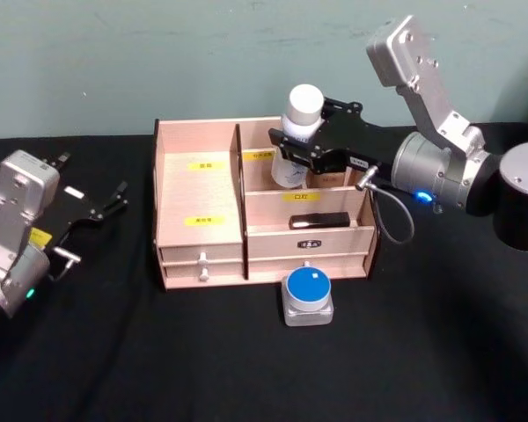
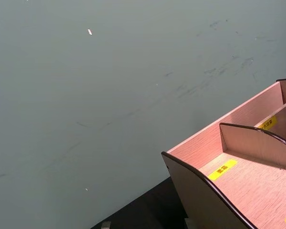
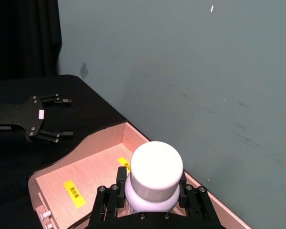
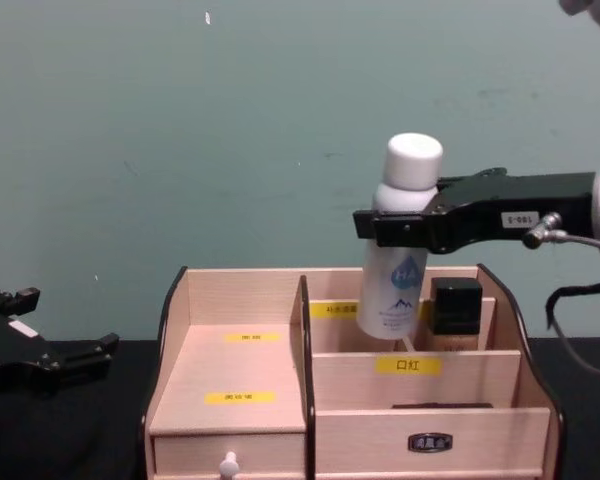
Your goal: Pick up the facial cleanser and watermelon frost from the table and place them into the tiered storage box.
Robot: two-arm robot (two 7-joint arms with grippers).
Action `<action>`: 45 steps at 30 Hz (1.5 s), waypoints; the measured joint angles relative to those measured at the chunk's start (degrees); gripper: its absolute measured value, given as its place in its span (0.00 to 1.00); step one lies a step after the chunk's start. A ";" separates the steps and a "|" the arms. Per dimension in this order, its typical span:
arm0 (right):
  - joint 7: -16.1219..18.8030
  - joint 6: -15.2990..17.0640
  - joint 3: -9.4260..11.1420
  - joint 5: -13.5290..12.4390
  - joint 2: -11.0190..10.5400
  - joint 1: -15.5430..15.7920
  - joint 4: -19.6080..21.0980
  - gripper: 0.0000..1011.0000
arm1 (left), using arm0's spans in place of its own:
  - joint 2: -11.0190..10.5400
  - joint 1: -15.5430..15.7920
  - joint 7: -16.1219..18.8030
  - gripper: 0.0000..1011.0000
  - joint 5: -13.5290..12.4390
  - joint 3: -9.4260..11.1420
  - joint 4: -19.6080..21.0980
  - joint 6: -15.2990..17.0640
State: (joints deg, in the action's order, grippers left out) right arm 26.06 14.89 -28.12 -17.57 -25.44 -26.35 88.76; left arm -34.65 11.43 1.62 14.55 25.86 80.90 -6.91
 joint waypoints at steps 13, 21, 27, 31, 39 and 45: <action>1.08 -0.74 -1.02 0.82 2.13 -2.40 -4.76 0.59 | 0.00 0.00 0.00 0.99 0.00 0.00 0.00 0.00; 1.64 -0.70 -1.65 1.21 2.69 -3.01 -6.72 0.59 | 0.00 0.00 0.00 0.99 0.00 0.00 0.00 0.00; 1.92 -0.70 -1.89 1.32 3.18 -3.34 -8.22 0.59 | 0.00 0.00 0.00 0.99 0.00 0.00 0.00 0.00; 2.18 -0.69 -2.22 1.43 3.52 -3.58 -9.25 0.59 | 0.00 0.00 0.00 0.99 0.00 0.00 0.00 0.00; 2.78 -0.19 -3.27 2.25 4.03 -4.27 -11.09 0.59 | 0.00 0.00 0.00 0.99 0.00 0.00 0.00 0.00; 2.97 0.19 -3.62 2.46 4.44 -4.67 -12.06 0.59 | 0.00 0.00 0.00 0.99 0.00 0.00 0.00 0.00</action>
State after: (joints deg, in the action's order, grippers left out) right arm 29.03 15.08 -31.74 -15.11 -20.99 -31.02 76.69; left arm -34.65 11.43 1.62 14.55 25.86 80.90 -6.91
